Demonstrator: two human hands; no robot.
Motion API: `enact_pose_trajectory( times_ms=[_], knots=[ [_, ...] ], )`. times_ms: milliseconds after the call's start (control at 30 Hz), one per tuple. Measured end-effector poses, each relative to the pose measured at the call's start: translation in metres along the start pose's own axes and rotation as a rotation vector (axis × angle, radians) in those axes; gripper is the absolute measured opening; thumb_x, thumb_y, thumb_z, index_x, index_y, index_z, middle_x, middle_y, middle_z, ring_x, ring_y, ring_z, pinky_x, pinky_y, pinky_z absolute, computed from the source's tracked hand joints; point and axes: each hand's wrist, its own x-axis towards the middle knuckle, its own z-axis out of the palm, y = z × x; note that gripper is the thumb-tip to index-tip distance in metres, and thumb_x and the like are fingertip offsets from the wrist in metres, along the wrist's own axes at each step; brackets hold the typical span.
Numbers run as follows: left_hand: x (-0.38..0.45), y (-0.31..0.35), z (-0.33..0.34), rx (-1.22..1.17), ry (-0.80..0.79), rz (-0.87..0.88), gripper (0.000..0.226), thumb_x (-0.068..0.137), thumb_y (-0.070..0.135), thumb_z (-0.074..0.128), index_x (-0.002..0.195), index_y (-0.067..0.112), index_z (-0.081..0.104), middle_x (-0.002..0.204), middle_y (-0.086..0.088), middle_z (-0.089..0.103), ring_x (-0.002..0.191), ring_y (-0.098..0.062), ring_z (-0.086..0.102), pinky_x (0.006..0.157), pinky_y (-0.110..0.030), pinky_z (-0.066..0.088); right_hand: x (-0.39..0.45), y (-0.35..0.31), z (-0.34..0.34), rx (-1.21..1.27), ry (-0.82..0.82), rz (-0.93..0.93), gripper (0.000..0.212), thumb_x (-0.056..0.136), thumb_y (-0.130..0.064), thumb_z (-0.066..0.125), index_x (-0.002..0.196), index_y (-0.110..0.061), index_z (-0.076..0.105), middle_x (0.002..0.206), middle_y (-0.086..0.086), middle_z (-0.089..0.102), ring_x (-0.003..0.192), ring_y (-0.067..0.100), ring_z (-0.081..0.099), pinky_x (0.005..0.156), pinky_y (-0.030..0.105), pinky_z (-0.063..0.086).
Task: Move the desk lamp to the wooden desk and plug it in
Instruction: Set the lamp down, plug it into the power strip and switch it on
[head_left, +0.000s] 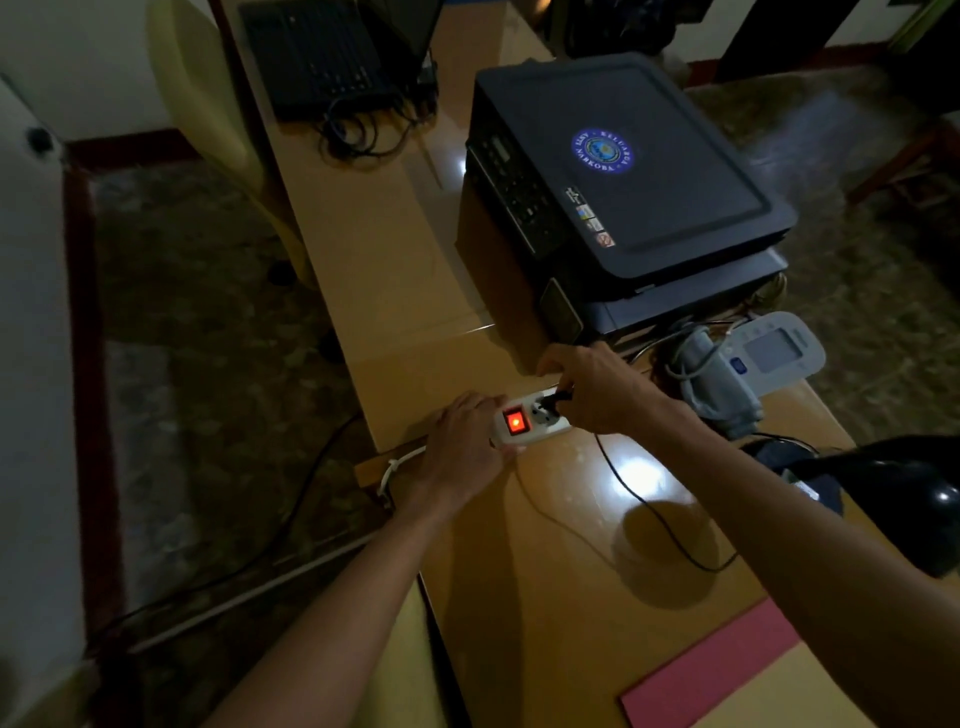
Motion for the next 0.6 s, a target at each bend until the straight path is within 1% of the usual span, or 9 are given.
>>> enact_pose_trajectory(
  times_ms=[100,133,233,300,400,467,533,600],
  knots=[
    [-0.001,0.001,0.000,-0.042,0.035,-0.015,0.067,0.079,0.045,0.078,0.138,0.028,0.052,0.135,0.002,0.059,0.127,-0.021,0.050,0.108,-0.044,0.038,0.008,0.000,-0.004,-0.013,-0.003,-0.034,0.063,0.087,-0.003,0.076,0.142,-0.016,0.047,0.131,0.008,0.066,0.109,0.023,0.070,0.071,0.018,0.049],
    [-0.001,0.001,0.000,-0.058,0.045,-0.023,0.067,0.077,0.044,0.080,0.137,0.029,0.054,0.135,0.003,0.060,0.127,-0.020,0.051,0.107,-0.045,0.039,0.010,-0.001,-0.004,-0.013,-0.003,-0.044,0.065,0.086,-0.003,0.077,0.142,-0.015,0.045,0.129,0.008,0.067,0.107,0.023,0.070,0.071,0.018,0.049],
    [-0.001,0.001,0.001,-0.073,0.054,-0.044,0.069,0.076,0.044,0.082,0.138,0.029,0.055,0.137,0.003,0.059,0.128,-0.020,0.052,0.108,-0.046,0.040,0.014,-0.005,-0.005,-0.050,0.006,-0.057,0.068,0.086,-0.008,0.079,0.143,-0.016,0.041,0.121,0.009,0.069,0.100,0.022,0.072,0.077,0.029,0.060],
    [0.000,0.000,0.002,-0.061,0.058,-0.052,0.070,0.075,0.045,0.082,0.138,0.028,0.055,0.135,0.002,0.060,0.127,-0.020,0.052,0.108,-0.046,0.040,0.016,-0.006,-0.005,-0.075,0.015,-0.066,0.069,0.087,-0.012,0.079,0.143,-0.018,0.040,0.113,0.006,0.071,0.094,0.020,0.073,0.078,0.033,0.062],
    [0.000,0.000,0.001,-0.081,0.069,-0.054,0.068,0.073,0.044,0.083,0.134,0.031,0.057,0.129,0.003,0.063,0.123,-0.020,0.055,0.105,-0.044,0.042,0.014,-0.005,0.000,-0.027,-0.006,-0.072,0.069,0.086,-0.011,0.080,0.142,-0.018,0.041,0.110,0.005,0.071,0.093,0.020,0.074,0.082,0.035,0.062],
    [0.001,-0.001,0.001,-0.079,0.072,-0.060,0.067,0.072,0.044,0.083,0.134,0.032,0.058,0.125,0.003,0.065,0.121,-0.021,0.055,0.103,-0.040,0.039,0.011,-0.002,0.006,0.012,-0.012,-0.066,0.066,0.087,-0.010,0.078,0.142,-0.018,0.041,0.111,0.006,0.072,0.094,0.021,0.074,0.084,0.037,0.063],
    [0.002,-0.001,0.002,-0.052,0.065,-0.064,0.069,0.073,0.045,0.082,0.136,0.032,0.056,0.128,0.003,0.063,0.123,-0.021,0.053,0.102,-0.039,0.035,0.010,0.001,0.011,0.040,-0.002,-0.059,0.065,0.088,-0.009,0.077,0.141,-0.019,0.041,0.108,0.008,0.073,0.094,0.022,0.075,0.082,0.039,0.064],
    [0.004,-0.001,0.003,-0.029,0.055,-0.071,0.072,0.074,0.047,0.081,0.139,0.031,0.054,0.132,0.002,0.062,0.127,-0.021,0.050,0.105,-0.040,0.033,0.011,0.002,0.014,0.056,0.013,-0.053,0.064,0.089,-0.009,0.076,0.140,-0.019,0.040,0.106,0.007,0.073,0.093,0.022,0.075,0.080,0.037,0.064]
  ],
)
